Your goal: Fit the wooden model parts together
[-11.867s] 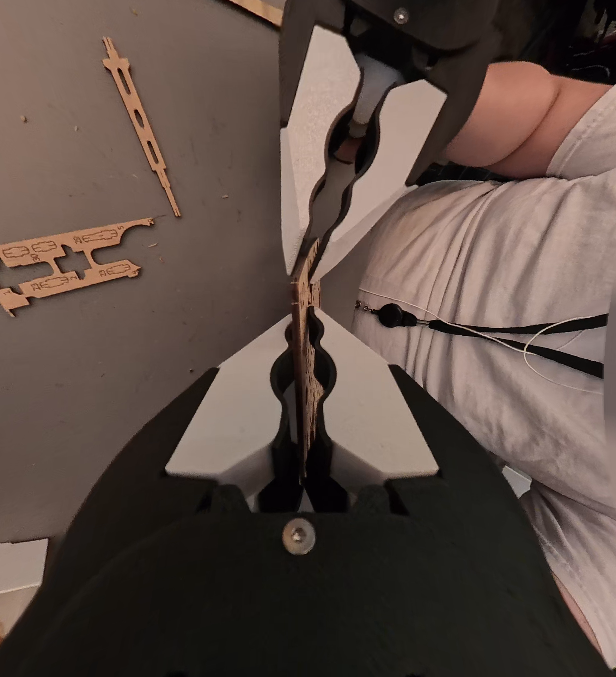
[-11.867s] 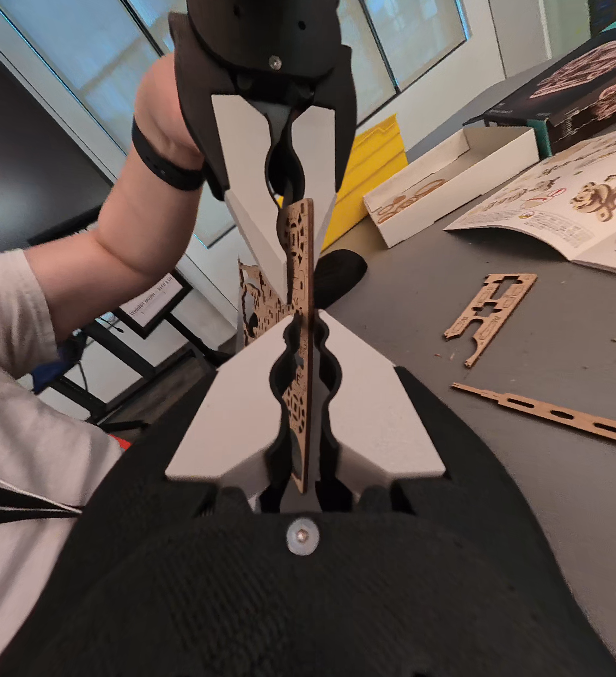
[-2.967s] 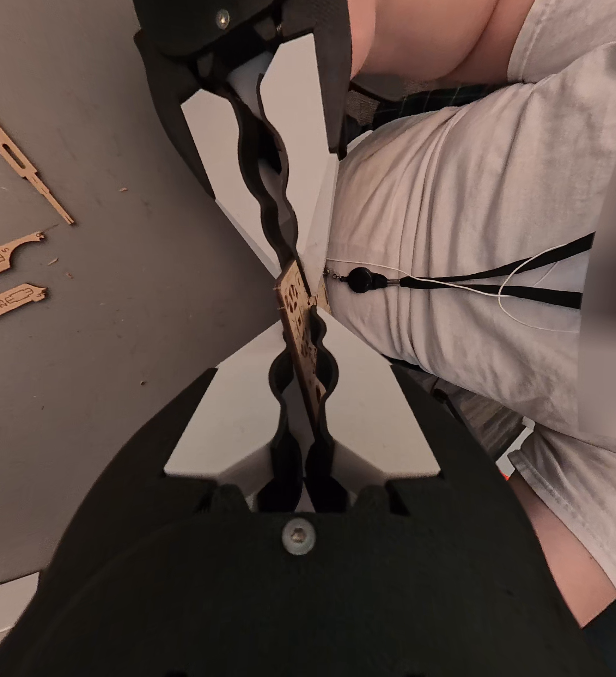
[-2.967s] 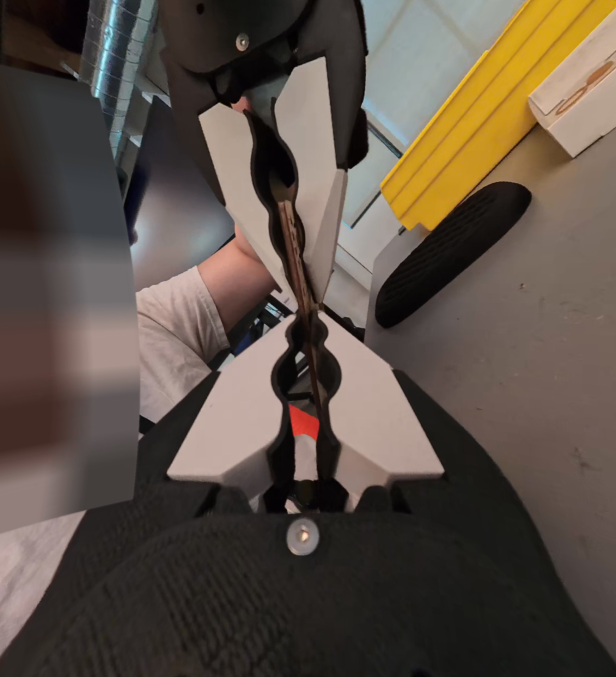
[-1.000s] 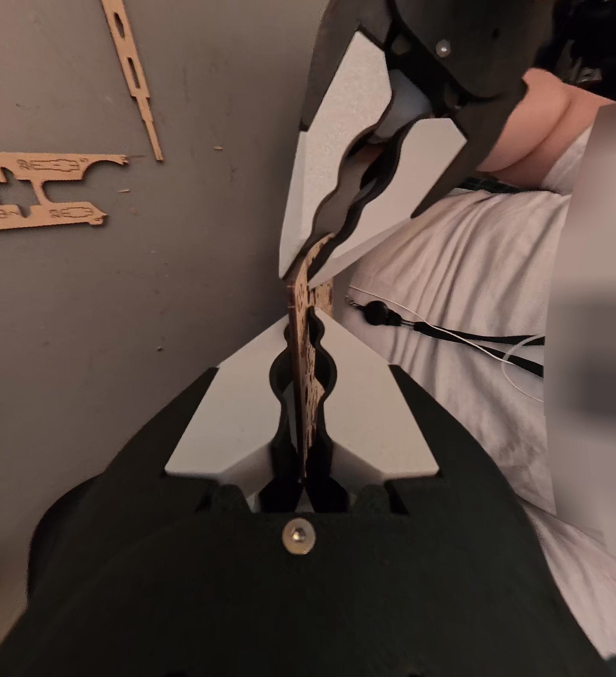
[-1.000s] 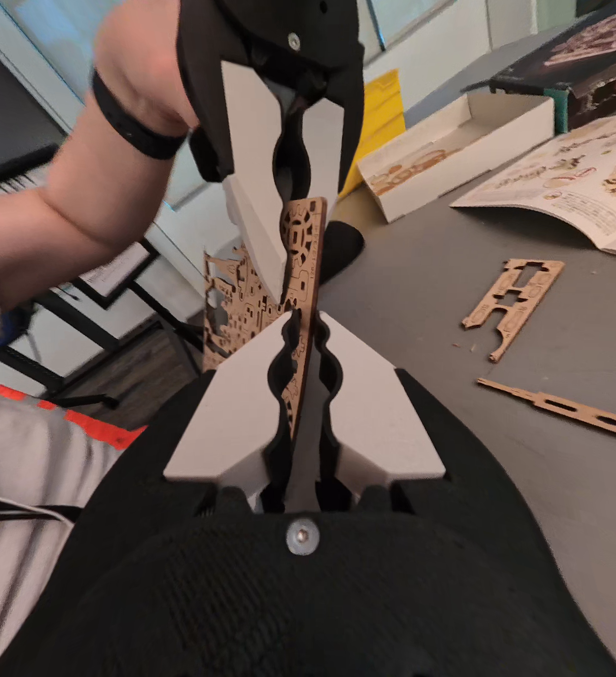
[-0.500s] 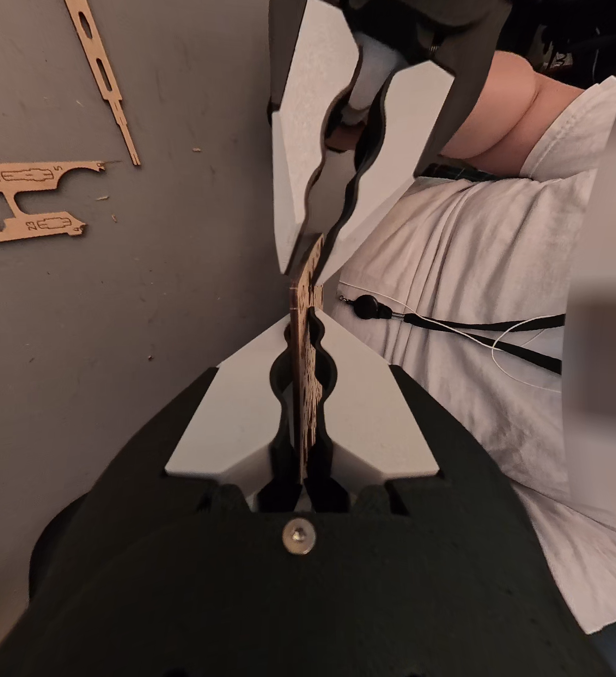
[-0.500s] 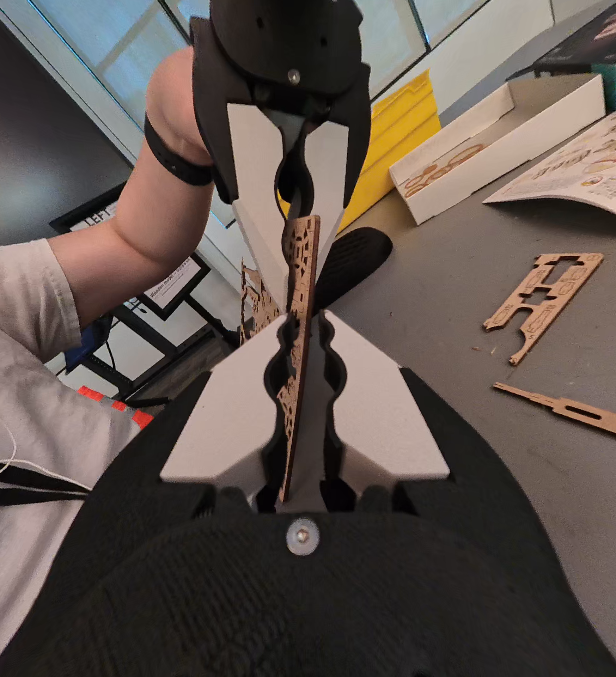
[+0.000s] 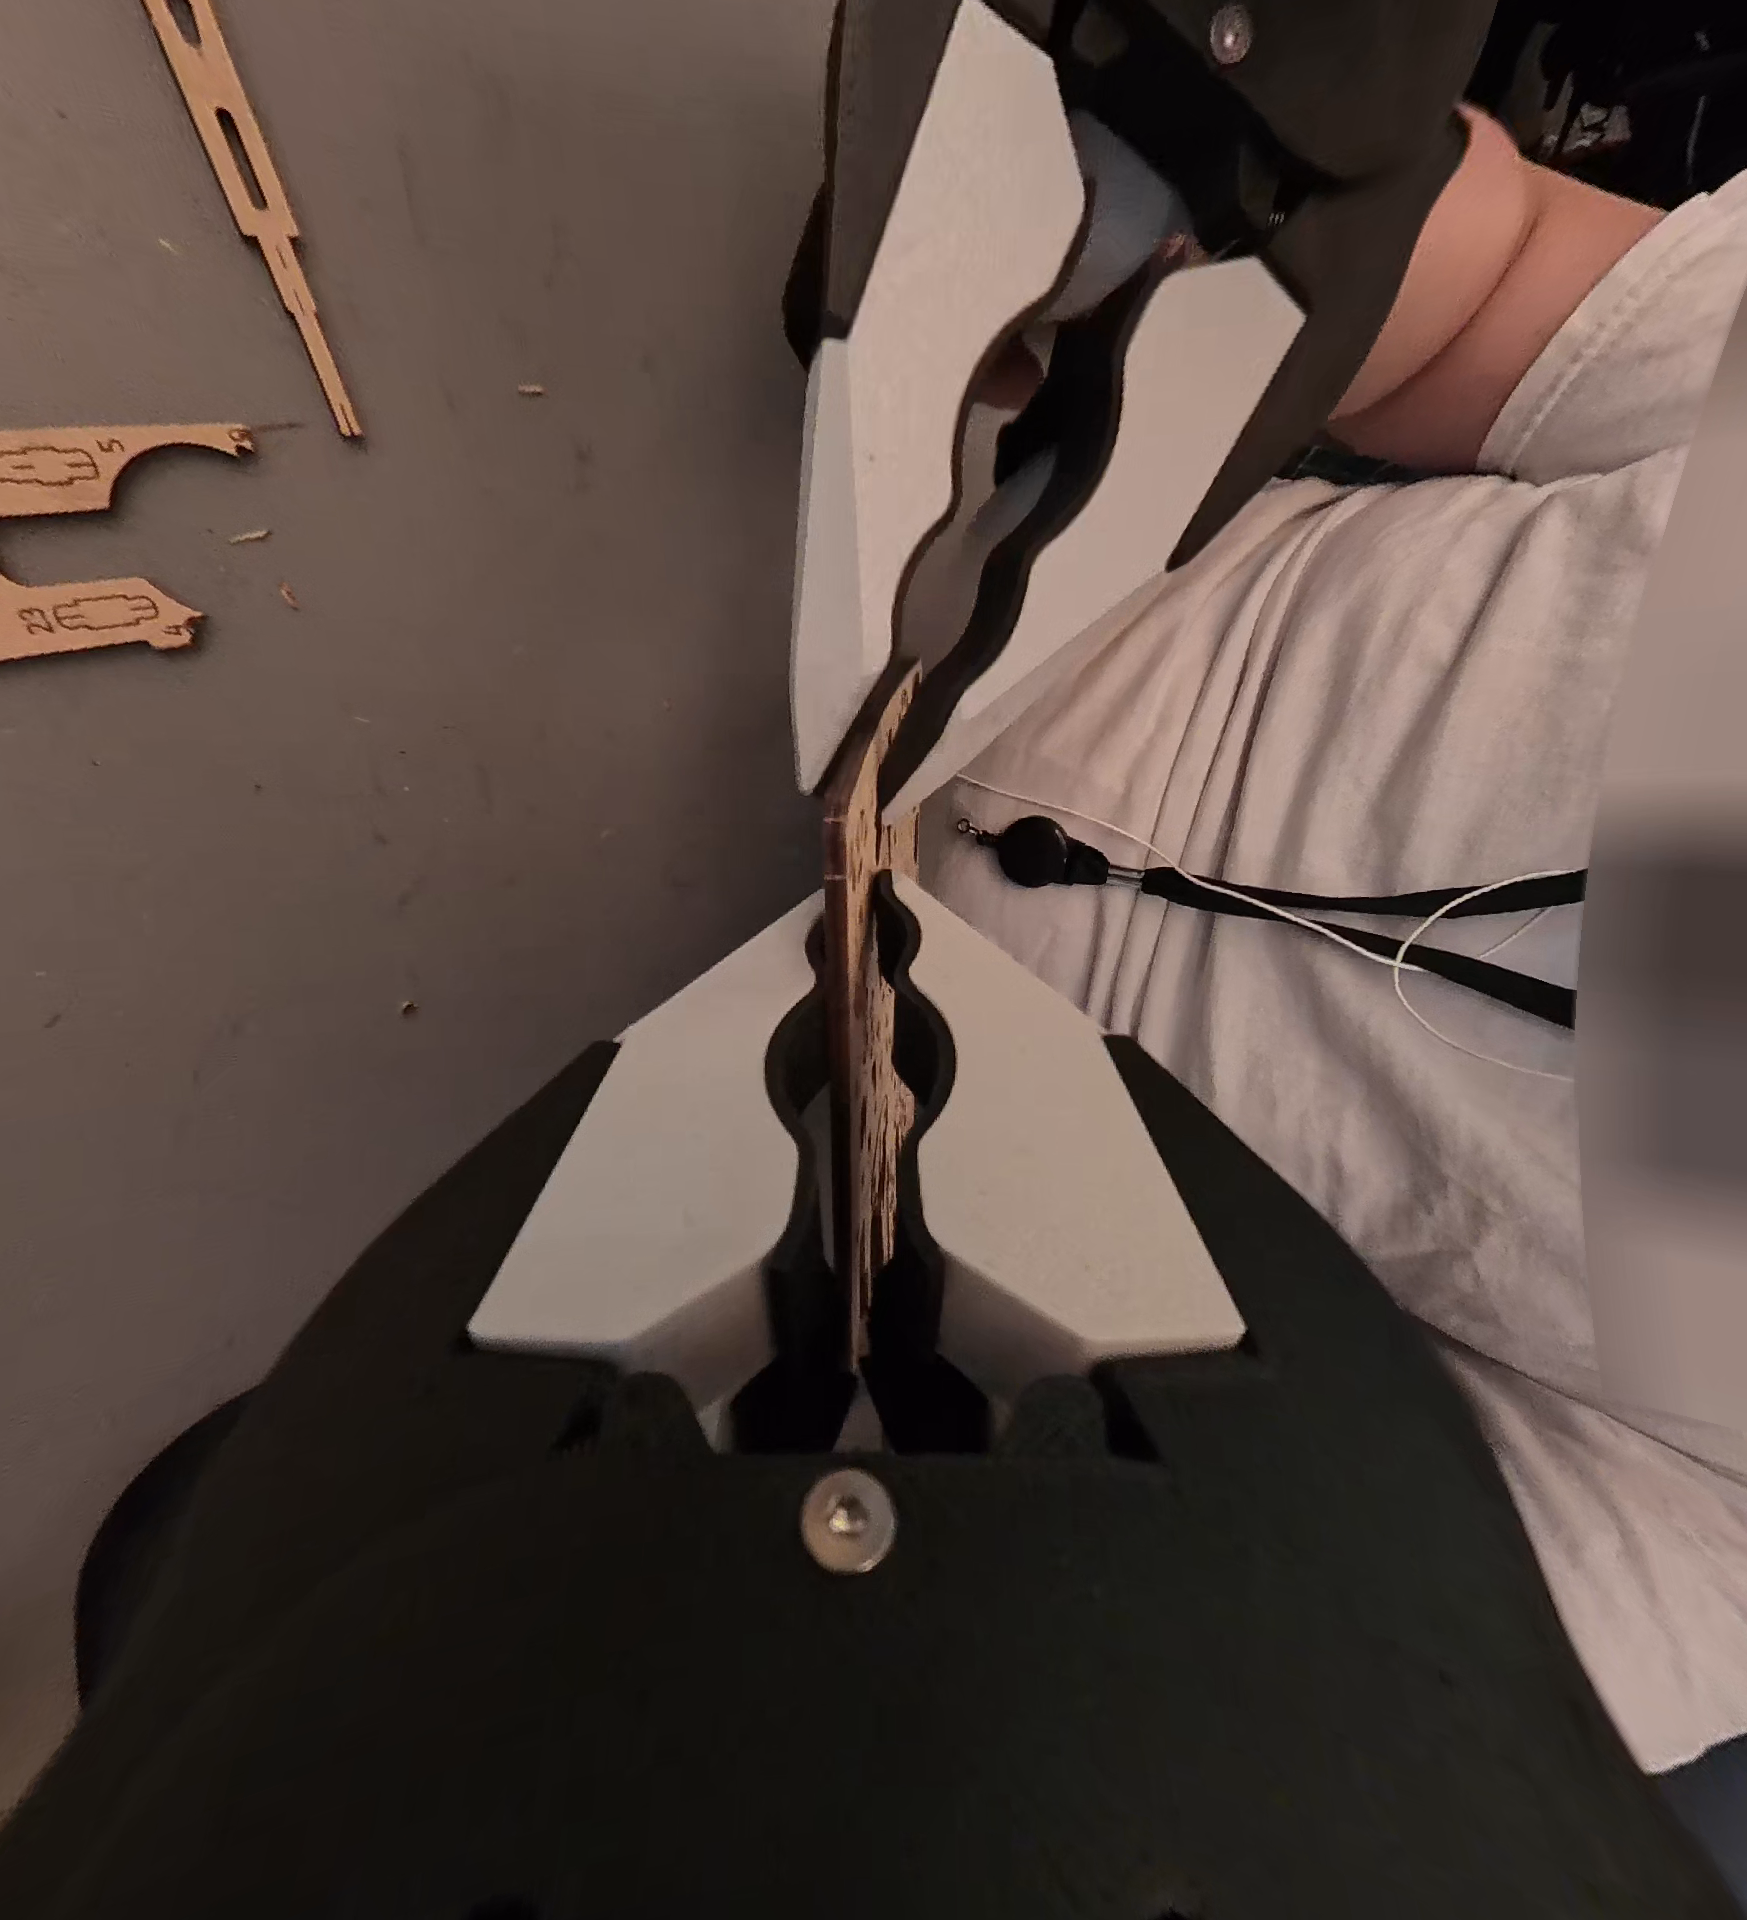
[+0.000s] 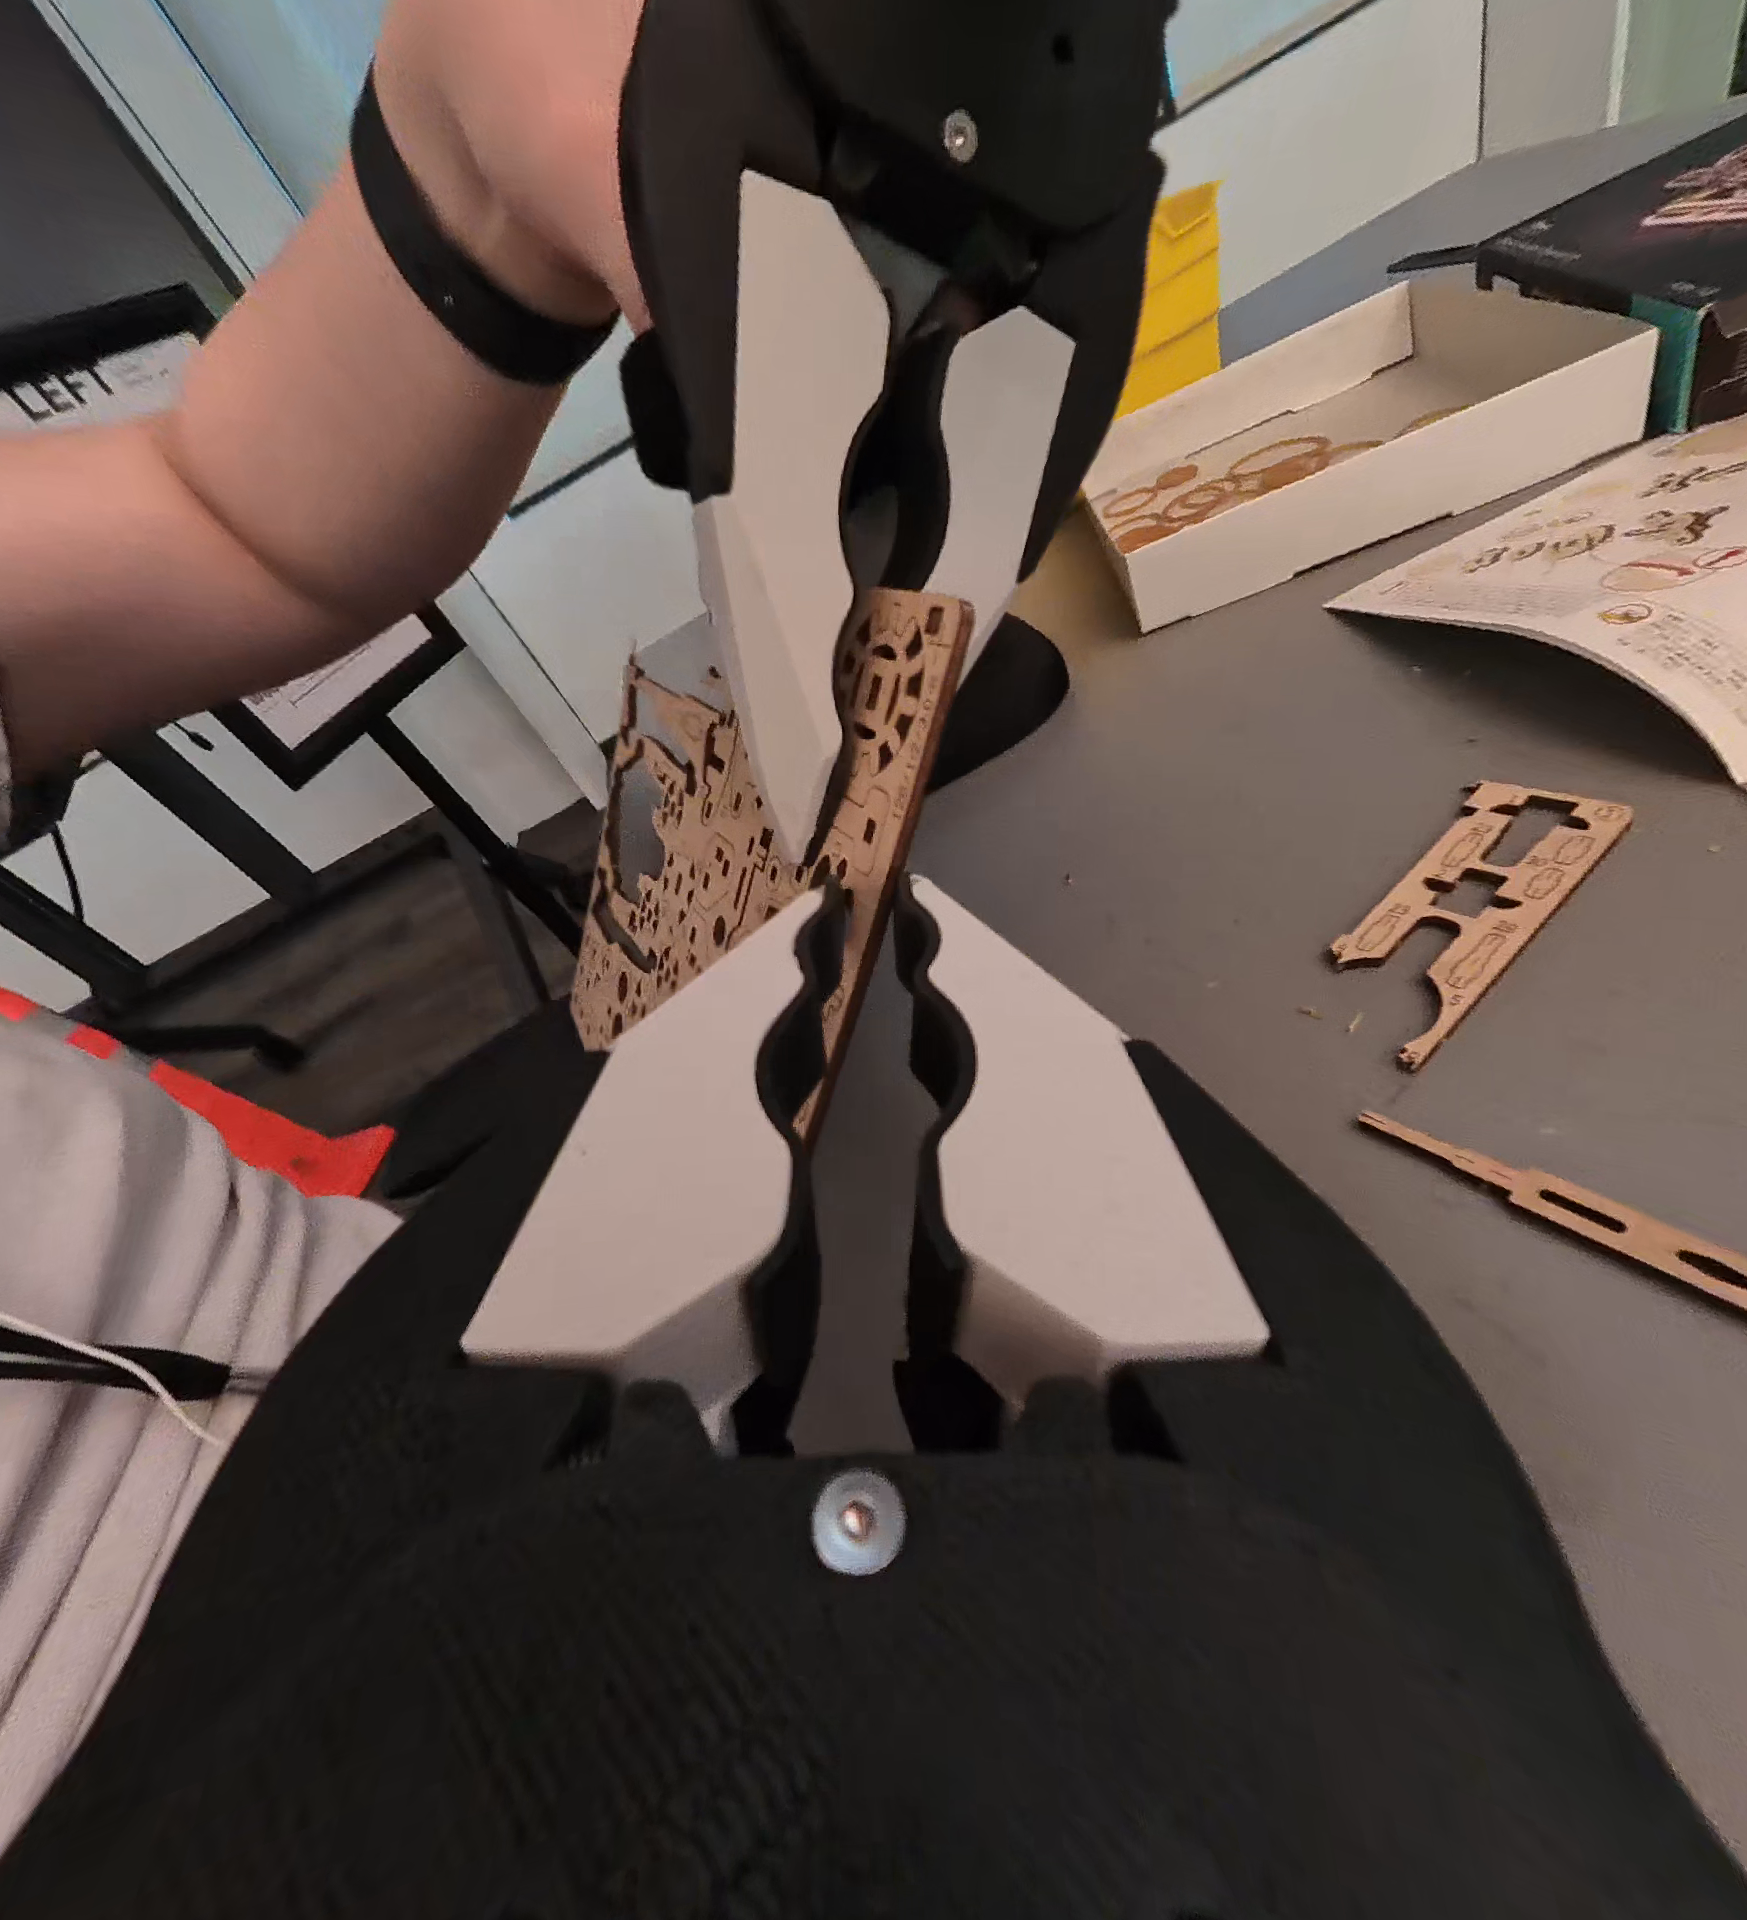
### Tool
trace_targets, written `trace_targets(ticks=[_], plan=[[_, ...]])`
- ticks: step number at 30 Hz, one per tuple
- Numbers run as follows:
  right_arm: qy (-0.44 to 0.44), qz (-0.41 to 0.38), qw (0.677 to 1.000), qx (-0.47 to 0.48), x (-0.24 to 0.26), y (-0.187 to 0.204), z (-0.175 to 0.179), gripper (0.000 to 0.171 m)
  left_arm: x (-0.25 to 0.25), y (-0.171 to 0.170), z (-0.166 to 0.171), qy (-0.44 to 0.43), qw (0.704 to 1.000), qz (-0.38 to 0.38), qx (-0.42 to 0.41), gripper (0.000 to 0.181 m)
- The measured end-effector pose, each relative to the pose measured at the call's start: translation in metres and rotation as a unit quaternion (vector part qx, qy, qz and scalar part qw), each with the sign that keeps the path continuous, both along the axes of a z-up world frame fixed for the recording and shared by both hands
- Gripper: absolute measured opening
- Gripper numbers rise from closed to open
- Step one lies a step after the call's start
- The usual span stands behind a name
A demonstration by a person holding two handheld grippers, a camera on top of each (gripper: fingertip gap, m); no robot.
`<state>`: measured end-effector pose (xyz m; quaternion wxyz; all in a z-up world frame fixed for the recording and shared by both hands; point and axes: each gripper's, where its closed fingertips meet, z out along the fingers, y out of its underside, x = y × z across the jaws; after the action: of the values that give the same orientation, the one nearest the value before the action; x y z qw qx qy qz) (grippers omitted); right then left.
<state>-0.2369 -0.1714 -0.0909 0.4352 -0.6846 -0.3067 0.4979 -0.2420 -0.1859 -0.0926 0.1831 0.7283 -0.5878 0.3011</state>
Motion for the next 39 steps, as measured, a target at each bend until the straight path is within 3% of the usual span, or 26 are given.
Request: trace_targets(ticks=[6, 8, 11, 13, 19, 33, 39], plan=[[0.055, 0.052, 0.997, -0.025, 0.000, -0.008, 0.009, 0.006, -0.001, -0.006, 0.006, -0.019, 1.000, -0.018, -0.016, 0.001], [0.095, 0.071, 0.993, -0.024, 0.003, -0.013, 0.020, 0.016, -0.006, -0.011, 0.006, -0.016, 0.999, -0.031, -0.030, 0.001], [0.143, 0.056, 0.988, -0.001, 0.021, -0.011, 0.036, 0.012, -0.012, -0.016, 0.006, -0.026, 0.998, -0.051, -0.041, 0.001], [0.109, 0.031, 0.993, 0.028, 0.028, -0.006, 0.029, 0.012, -0.014, -0.014, 0.005, -0.033, 0.997, -0.053, -0.041, 0.000], [-0.039, 0.063, 0.993, 0.090, 0.006, -0.015, 0.001, 0.013, -0.013, -0.013, 0.008, -0.050, 0.995, -0.077, -0.041, 0.001], [0.041, 0.139, 0.979, 0.143, -0.009, -0.040, 0.027, 0.013, -0.011, -0.033, 0.028, -0.125, 0.977, -0.143, -0.099, 0.001], [0.060, 0.116, 0.981, 0.146, -0.008, -0.037, 0.034, 0.013, -0.010, -0.032, 0.034, -0.142, 0.974, -0.140, -0.103, 0.001]])
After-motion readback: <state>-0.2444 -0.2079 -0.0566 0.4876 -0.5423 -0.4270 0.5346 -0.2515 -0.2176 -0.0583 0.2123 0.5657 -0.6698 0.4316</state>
